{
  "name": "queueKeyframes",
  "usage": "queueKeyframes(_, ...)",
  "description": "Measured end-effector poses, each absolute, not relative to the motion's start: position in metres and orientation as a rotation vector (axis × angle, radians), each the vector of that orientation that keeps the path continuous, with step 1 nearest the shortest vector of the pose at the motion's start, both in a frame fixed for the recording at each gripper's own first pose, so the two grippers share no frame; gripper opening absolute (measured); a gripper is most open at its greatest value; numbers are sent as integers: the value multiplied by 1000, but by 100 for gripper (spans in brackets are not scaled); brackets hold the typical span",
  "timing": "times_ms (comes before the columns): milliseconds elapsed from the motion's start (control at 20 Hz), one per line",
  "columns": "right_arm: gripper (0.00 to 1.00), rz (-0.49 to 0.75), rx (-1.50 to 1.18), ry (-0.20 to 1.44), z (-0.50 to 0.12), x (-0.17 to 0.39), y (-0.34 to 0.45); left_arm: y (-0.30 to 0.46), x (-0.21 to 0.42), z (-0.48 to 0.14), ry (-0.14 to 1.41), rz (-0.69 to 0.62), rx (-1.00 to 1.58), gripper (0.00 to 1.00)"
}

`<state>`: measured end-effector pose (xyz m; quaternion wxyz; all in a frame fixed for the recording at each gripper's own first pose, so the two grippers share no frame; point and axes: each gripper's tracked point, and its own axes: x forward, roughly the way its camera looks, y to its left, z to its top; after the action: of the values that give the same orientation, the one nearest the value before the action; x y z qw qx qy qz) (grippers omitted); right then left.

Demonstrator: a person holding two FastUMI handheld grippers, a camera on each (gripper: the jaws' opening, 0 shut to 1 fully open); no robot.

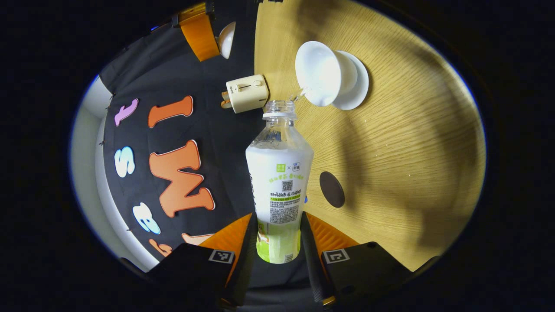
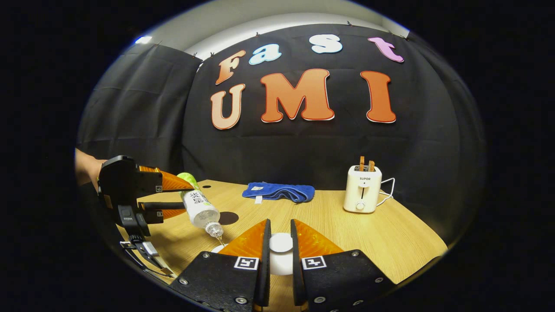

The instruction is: Open the teacup lid with one hand, grasp the water bottle and pour water into the teacup with the other hand; after pouring, place the water bottle on the coaster and then close the teacup lid.

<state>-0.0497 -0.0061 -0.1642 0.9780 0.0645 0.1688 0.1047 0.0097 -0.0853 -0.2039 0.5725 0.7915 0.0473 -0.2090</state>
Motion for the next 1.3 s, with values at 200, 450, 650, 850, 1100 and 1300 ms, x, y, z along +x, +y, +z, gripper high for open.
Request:
queueKeyframes(200,22,215,131,340,-164,-50,-6,-87,10,-198,88,-476,1880,58)
queueKeyframes(450,22,217,132,340,-164,-51,-7,-91,9,-189,53,-459,1908,58)
queueKeyframes(650,22,220,132,341,-164,-51,-7,-92,11,-180,28,-440,1934,58)
queueKeyframes(850,22,219,130,339,-165,-51,-8,-96,14,-173,2,-432,1968,58)
queueKeyframes(1100,22,219,131,339,-165,-52,-8,-100,14,-165,-24,-424,2003,58)
queueKeyframes(1300,22,220,129,336,-164,-53,-8,-104,15,-160,-45,-420,2033,60)
